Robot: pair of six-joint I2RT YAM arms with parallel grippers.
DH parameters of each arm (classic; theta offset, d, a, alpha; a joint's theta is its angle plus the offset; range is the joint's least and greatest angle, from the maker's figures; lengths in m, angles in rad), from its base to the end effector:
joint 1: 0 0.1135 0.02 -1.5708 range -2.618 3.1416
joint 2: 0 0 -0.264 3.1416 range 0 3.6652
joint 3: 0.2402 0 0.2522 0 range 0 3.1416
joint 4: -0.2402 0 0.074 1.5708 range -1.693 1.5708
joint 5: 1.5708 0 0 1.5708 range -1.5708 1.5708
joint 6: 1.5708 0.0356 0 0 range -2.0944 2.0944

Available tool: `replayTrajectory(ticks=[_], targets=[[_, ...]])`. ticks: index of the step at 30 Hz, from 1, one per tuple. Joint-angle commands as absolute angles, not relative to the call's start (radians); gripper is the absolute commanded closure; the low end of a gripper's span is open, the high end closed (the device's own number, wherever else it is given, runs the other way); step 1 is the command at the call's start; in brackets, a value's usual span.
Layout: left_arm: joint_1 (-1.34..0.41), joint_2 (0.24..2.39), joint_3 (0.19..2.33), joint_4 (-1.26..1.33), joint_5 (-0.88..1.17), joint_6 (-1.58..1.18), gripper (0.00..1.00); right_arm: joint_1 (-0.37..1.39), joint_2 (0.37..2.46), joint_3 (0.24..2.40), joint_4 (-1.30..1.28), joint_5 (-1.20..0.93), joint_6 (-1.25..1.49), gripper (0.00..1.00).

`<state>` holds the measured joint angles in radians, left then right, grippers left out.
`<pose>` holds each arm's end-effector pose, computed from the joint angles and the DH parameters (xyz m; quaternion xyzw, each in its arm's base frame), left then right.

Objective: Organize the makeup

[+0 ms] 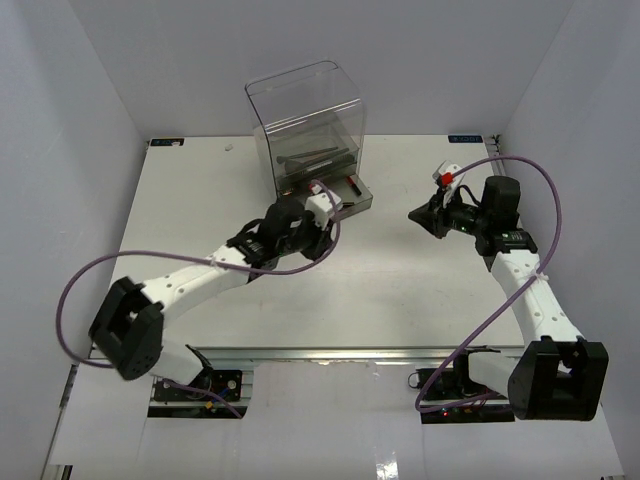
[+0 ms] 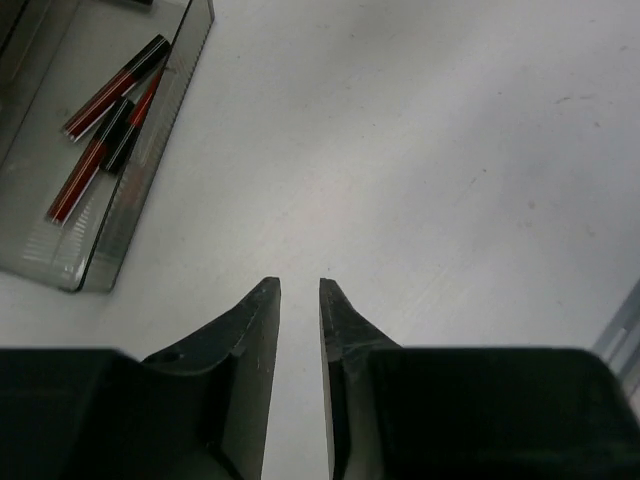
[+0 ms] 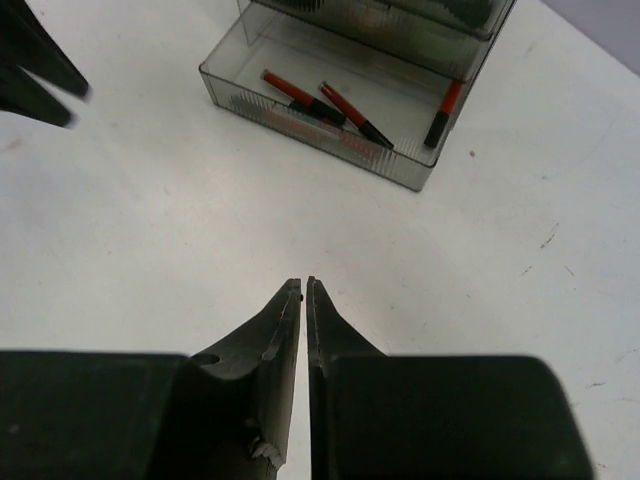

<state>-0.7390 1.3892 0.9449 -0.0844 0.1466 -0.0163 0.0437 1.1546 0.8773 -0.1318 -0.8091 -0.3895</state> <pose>0.2283 -0.2151 0.2670 0.3399 0.7962 -0.2421 0.4380 0.2544 0.0369 0.3064 -0.3761 0.7041 0.2374 0.5535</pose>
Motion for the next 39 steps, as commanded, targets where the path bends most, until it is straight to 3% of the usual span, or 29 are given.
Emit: replayTrajectory(ticks=[1, 7, 13, 26, 30, 35, 39], targets=[[-0.814, 1.609, 1.147, -0.198, -0.036, 0.048, 0.82, 0.012, 1.122, 0.857, -0.029, -0.967, -0.278, 0.89], [-0.832, 1.9, 1.371, -0.284, -0.118, 0.119, 0.89, -0.02, 1.081, 0.831, -0.026, -0.962, -0.284, 0.89], [-0.847, 2.071, 1.565, -0.318, -0.269, 0.2, 0.88, -0.026, 1.082, 0.823, -0.029, -0.96, -0.299, 0.89], [-0.837, 2.236, 1.67, -0.269, -0.497, 0.354, 0.85, -0.029, 1.113, 0.822, -0.043, -0.966, -0.325, 0.9], [-0.811, 2.251, 1.685, -0.256, -0.527, 0.373, 0.67, -0.03, 1.119, 0.822, -0.044, -0.969, -0.329, 0.9], [-0.768, 2.277, 1.714, -0.255, -0.528, 0.385, 0.22, -0.031, 1.125, 0.821, -0.044, -0.967, -0.334, 0.91], [-0.742, 2.292, 1.74, -0.254, -0.521, 0.39, 0.08, -0.036, 1.125, 0.819, -0.043, -0.968, -0.334, 0.91]])
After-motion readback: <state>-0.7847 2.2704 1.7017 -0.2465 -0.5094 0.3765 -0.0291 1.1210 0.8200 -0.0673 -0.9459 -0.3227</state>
